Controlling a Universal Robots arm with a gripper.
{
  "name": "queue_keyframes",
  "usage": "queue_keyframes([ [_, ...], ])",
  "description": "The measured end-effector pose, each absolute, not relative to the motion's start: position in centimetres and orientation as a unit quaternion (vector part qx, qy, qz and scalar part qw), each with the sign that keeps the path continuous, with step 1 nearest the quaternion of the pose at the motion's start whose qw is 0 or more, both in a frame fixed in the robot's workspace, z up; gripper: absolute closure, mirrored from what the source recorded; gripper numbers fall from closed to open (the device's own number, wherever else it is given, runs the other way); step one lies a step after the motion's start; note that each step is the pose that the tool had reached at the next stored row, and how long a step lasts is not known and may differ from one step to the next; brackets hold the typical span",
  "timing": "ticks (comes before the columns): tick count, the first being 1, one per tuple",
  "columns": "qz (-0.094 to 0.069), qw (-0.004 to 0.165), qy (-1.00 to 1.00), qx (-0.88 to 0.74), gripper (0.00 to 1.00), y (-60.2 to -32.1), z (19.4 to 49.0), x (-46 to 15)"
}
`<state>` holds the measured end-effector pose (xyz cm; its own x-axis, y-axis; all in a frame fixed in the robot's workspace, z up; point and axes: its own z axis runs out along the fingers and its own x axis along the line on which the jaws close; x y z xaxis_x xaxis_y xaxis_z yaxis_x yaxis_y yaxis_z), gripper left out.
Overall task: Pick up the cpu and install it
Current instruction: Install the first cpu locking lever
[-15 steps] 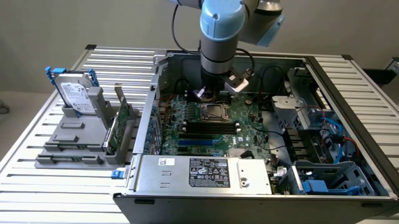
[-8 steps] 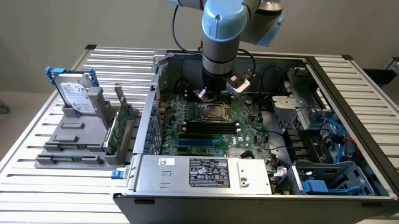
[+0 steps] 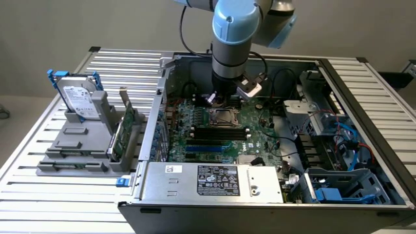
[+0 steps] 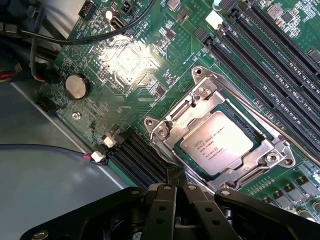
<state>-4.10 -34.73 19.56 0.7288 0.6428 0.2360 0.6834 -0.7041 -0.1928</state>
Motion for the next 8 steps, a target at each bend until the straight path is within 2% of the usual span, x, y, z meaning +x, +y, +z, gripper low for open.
queue_keyframes([
  [8,-0.072,0.135,-0.360,-0.920,0.89,-34.73,19.49,-3.99],
])
